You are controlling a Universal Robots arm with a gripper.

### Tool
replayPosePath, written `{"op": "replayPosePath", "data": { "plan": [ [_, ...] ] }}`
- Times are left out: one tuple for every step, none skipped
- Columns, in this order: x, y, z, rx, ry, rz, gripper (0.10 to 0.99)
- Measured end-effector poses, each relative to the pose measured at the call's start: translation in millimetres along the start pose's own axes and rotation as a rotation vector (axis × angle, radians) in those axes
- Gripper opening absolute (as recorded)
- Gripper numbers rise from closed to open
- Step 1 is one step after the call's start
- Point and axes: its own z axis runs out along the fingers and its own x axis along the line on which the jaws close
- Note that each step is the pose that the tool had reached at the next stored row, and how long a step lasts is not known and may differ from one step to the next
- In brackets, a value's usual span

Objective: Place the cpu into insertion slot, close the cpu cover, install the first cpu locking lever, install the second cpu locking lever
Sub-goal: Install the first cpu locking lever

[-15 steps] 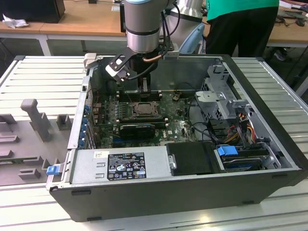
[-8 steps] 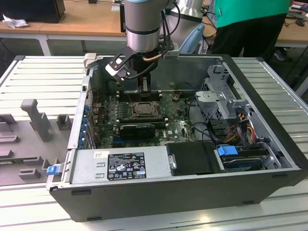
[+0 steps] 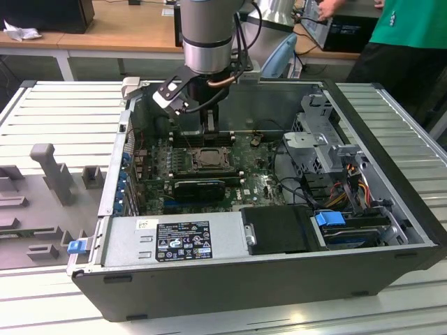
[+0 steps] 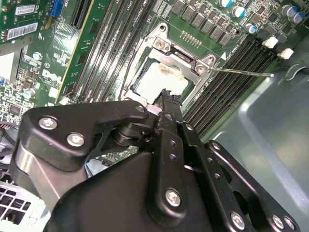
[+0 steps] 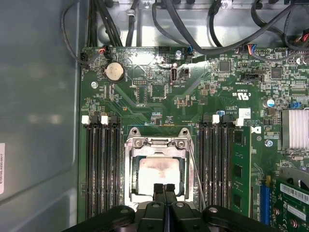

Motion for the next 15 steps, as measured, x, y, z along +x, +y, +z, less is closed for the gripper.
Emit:
{"op": "replayPosePath", "data": {
  "plan": [
    [0.0, 0.1, -0.7, 0.0, 0.0, 0.0, 0.106],
    [0.0, 0.1, -1.1, 0.0, 0.0, 0.0, 0.106],
    [0.1, 0.1, -1.5, 0.0, 0.0002, 0.0, 0.106],
    [0.1, 0.1, -2.3, 0.0, 0.0001, 0.0, 0.106],
    [0.1, 0.2, -2.7, 0.0, 0.0, 0.0, 0.106],
    [0.1, 0.2, -3.1, 0.0, 0.0001, 0.0, 0.106],
    [0.1, 0.2, -3.8, 0.0, 0.0001, 0.0, 0.106],
    [0.1, 0.2, -4.5, 0.0, 0.0, 0.0, 0.106],
    [0.1, 0.3, -5.0, 0.0, 0.0001, 0.0, 0.106],
    [0.2, 0.3, -5.8, 0.0, 0.0001, 0.0, 0.106],
    [0.2, 0.4, -6.6, 0.0, 0.0, 0.0, 0.106],
    [0.2, 0.4, -8.1, 0.0, 0.0, 0.0, 0.106],
    [0.3, 0.5, -9.3, 0.0, 0.0001, 0.0, 0.106],
    [0.3, 0.6, -10.5, 0.0, 0.0, 0.0, 0.106],
    [0.3, 0.6, -11.4, 0.0, 0.0, 0.0, 0.106]
  ]
}}
